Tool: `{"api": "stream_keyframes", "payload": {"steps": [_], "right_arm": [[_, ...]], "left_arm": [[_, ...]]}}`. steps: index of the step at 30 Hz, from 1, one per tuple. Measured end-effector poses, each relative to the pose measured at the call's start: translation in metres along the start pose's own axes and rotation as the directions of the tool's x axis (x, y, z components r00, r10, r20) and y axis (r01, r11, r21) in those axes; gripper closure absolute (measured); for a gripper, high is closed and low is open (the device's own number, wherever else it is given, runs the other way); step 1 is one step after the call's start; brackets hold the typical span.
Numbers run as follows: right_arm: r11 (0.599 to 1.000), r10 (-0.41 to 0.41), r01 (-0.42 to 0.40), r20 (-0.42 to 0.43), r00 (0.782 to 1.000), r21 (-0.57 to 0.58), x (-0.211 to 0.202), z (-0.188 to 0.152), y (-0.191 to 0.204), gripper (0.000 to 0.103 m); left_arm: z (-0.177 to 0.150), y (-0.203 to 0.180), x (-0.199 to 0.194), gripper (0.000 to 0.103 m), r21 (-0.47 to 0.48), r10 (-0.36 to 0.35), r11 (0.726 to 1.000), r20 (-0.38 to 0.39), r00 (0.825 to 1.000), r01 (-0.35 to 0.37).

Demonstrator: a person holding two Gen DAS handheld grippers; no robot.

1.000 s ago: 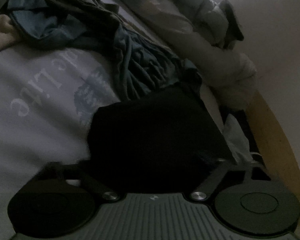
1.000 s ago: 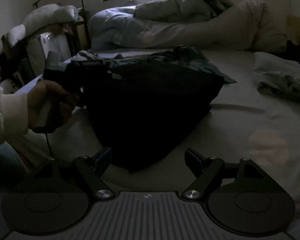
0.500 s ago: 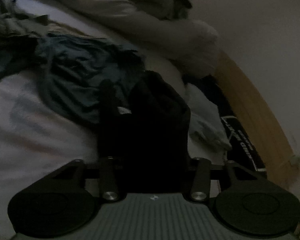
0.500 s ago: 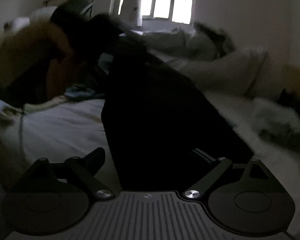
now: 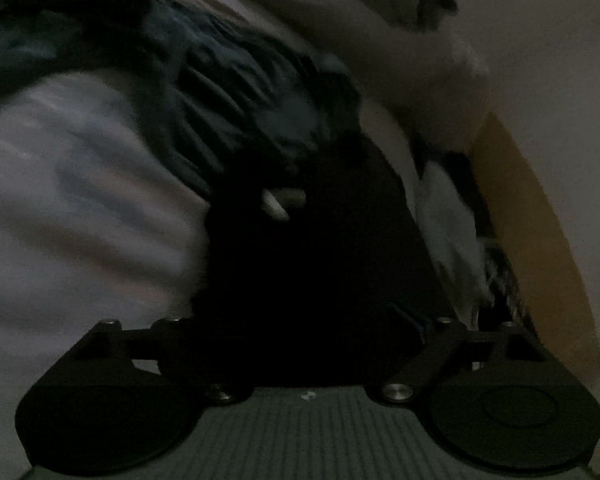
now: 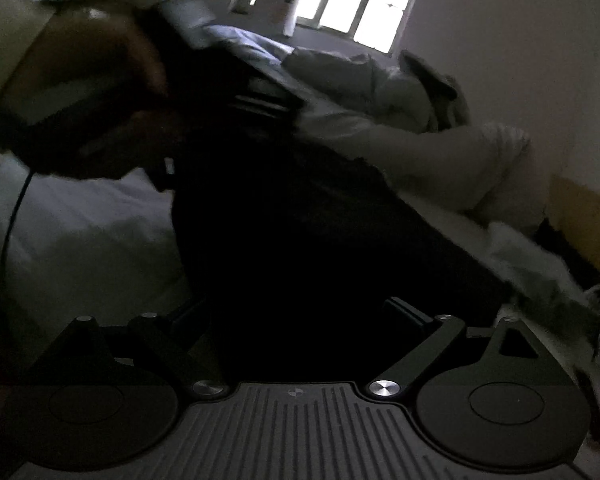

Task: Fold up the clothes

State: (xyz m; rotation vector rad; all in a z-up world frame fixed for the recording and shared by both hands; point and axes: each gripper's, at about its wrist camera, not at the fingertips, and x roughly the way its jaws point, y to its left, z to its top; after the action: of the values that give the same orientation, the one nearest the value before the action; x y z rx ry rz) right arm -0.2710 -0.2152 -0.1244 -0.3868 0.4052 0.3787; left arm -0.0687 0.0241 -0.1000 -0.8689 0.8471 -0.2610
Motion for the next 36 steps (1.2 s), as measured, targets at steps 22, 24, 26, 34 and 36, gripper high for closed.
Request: {"api": "stream_keyframes", "payload": {"steps": [22,24,26,34,36], "right_arm": [[0.985,-0.170,0.172,0.098,0.981,-0.012,0.002,-0.023,0.021,0.001],[0.972,-0.222,0.229,0.114,0.968,-0.050,0.007,-0.028,0.026,0.001],[0.958,-0.266,0.277,0.129,0.955,-0.078,0.012,-0.034,0.029,0.001],[0.911,-0.369,0.383,0.111,0.923,-0.153,0.039,-0.043,0.020,0.005],[0.912,-0.361,0.374,0.104,0.927,-0.168,0.043,-0.041,0.012,0.016]], "left_arm": [[-0.028,-0.119,-0.036,0.066,0.110,0.003,0.994,-0.008,1.000,-0.002],[-0.029,-0.122,-0.038,0.066,0.087,-0.001,0.996,-0.007,1.000,0.002],[-0.031,-0.124,-0.037,0.066,0.076,-0.001,0.997,-0.005,1.000,0.001],[-0.027,-0.106,-0.038,0.068,0.005,0.043,0.999,-0.014,0.999,-0.043],[-0.027,-0.101,-0.041,0.068,-0.004,0.045,0.999,-0.016,0.999,-0.045]]}}
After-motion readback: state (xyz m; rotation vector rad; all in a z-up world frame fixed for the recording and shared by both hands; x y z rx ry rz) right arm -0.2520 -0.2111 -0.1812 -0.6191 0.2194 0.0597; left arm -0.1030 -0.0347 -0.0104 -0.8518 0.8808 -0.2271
